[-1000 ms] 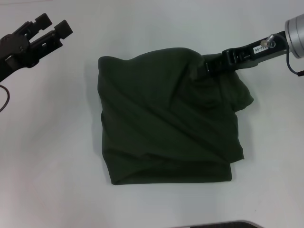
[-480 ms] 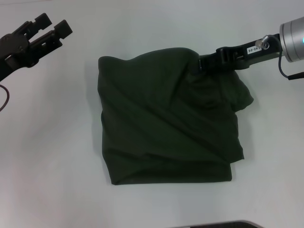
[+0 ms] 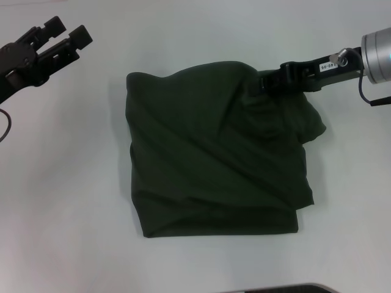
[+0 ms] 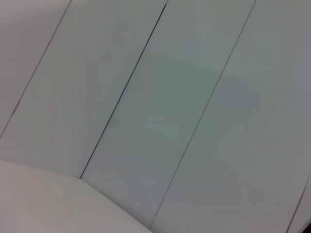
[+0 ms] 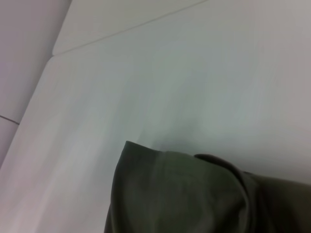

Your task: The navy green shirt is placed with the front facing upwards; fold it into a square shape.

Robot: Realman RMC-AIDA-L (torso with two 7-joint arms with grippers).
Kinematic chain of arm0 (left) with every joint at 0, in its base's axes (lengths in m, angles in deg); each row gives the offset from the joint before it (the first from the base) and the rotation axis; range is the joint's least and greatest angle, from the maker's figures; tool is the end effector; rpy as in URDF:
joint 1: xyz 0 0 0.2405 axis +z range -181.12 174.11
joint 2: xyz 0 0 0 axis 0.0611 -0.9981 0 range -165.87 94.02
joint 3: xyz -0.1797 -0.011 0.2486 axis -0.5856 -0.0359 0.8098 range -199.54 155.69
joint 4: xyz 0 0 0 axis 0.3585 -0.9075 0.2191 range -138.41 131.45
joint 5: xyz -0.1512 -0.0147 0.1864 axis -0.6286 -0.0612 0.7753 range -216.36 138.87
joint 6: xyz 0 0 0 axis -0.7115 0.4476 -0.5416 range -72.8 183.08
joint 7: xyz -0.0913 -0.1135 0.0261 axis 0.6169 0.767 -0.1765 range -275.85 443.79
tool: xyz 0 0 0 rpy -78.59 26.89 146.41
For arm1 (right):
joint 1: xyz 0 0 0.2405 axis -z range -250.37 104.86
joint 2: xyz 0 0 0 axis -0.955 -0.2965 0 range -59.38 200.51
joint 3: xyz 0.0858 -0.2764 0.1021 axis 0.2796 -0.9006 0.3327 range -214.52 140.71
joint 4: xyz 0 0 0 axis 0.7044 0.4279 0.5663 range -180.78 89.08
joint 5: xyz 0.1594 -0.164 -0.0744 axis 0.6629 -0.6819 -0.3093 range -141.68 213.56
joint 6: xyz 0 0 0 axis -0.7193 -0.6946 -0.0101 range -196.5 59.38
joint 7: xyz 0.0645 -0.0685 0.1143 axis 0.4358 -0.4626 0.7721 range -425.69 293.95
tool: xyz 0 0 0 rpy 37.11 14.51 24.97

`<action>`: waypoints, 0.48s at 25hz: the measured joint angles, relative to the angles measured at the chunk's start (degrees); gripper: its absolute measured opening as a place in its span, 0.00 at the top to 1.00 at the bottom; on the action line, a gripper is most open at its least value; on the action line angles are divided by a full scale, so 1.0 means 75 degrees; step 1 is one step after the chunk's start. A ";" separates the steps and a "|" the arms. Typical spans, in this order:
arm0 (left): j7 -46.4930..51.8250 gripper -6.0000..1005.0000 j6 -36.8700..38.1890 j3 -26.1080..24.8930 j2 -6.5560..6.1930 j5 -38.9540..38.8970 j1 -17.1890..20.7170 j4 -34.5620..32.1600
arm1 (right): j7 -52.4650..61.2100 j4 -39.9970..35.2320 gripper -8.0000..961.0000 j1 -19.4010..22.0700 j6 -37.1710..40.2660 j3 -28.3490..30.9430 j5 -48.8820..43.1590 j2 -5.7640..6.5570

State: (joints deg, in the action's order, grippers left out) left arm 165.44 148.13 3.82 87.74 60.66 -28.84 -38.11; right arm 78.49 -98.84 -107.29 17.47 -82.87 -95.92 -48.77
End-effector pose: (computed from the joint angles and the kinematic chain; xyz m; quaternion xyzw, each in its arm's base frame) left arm -0.3272 0.3543 -0.0119 -0.8127 -0.3048 -0.4489 0.2124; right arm 0.2921 0.4168 -0.0059 -0.7922 0.5919 0.1089 0.1011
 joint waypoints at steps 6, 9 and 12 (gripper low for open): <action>0.0001 0.09 0.0003 -0.0070 0.0000 -0.0009 0.0033 -0.0006 | -0.0123 -0.0003 0.61 0.0057 -0.0086 0.0001 0.0005 0.0023; 0.0000 0.09 0.0013 -0.0110 0.0000 -0.0012 0.0038 -0.0002 | -0.0213 -0.0002 0.68 0.0078 -0.0108 0.0093 0.0005 0.0031; 0.0000 0.09 0.0016 -0.0116 0.0000 -0.0012 0.0038 0.0000 | -0.0312 -0.0019 0.81 0.0131 -0.0112 0.0342 0.0009 0.0040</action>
State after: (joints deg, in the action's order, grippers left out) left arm 165.44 148.25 2.95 87.74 60.56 -28.55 -38.11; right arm 76.15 -98.99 -106.31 16.63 -80.30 -95.85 -48.46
